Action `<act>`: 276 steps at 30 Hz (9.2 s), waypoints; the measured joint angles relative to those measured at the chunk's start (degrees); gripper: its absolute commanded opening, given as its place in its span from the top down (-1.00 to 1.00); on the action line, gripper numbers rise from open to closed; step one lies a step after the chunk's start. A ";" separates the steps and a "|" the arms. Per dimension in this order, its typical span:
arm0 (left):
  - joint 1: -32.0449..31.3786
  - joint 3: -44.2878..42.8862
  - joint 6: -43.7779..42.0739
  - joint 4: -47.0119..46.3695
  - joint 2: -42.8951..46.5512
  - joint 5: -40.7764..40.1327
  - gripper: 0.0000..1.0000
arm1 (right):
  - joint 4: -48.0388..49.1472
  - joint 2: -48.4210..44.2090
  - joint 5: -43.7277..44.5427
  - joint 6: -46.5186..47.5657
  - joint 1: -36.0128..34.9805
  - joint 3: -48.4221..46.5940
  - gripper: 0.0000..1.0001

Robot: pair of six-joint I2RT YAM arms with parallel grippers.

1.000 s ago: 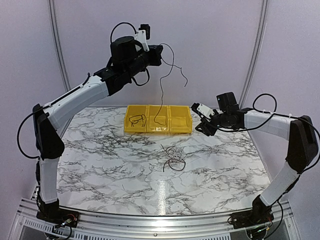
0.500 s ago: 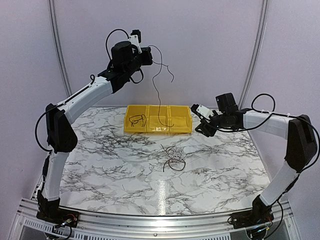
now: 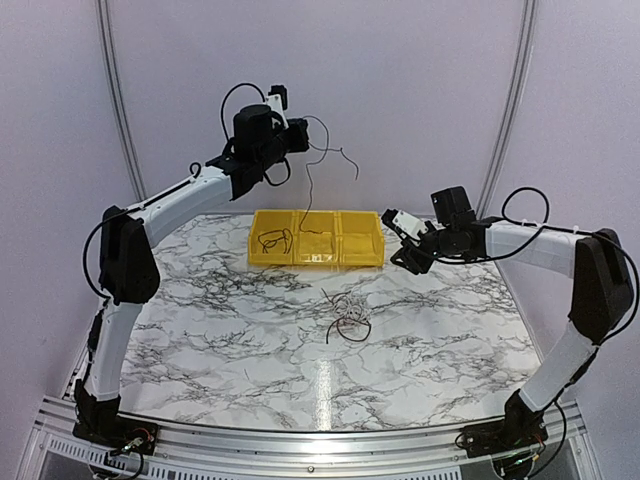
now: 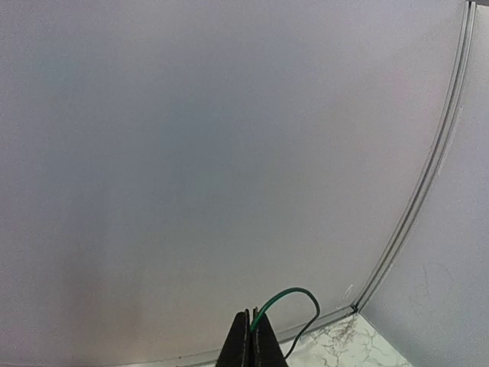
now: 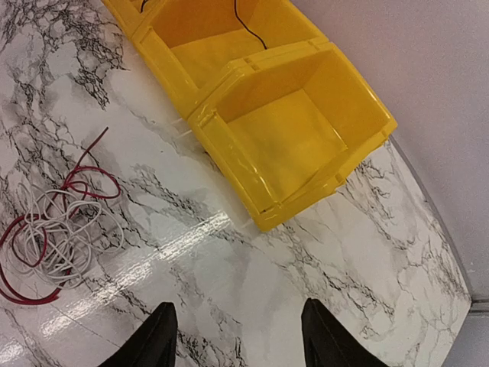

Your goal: Untangle the cables

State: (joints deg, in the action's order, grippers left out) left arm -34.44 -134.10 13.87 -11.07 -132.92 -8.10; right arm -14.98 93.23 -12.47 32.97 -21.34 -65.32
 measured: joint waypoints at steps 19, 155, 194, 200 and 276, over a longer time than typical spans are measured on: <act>-0.52 19.96 2.82 2.47 0.85 -2.75 1.00 | -0.07 0.22 -0.50 0.07 0.04 0.00 -0.12; 1.16 15.65 -33.64 0.48 29.97 -18.99 1.00 | -5.42 7.65 -4.85 0.13 0.04 -2.05 -0.14; 1.84 22.29 -31.43 0.35 17.11 -19.41 1.00 | -6.64 9.92 -5.03 1.44 0.04 -3.32 -0.14; 2.01 24.98 -30.23 0.17 13.44 -20.96 1.00 | -7.41 10.69 -5.03 1.57 0.04 -3.58 -0.14; 1.44 81.35 2.62 0.39 46.90 -0.57 -0.48 | -10.84 -4.33 -14.69 7.45 -6.38 5.03 -0.06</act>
State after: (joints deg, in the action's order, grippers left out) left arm -32.99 -52.75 16.49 -10.68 -86.02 -8.67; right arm -25.82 88.90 -27.16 40.42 -27.73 -60.29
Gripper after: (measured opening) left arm 0.806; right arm 0.558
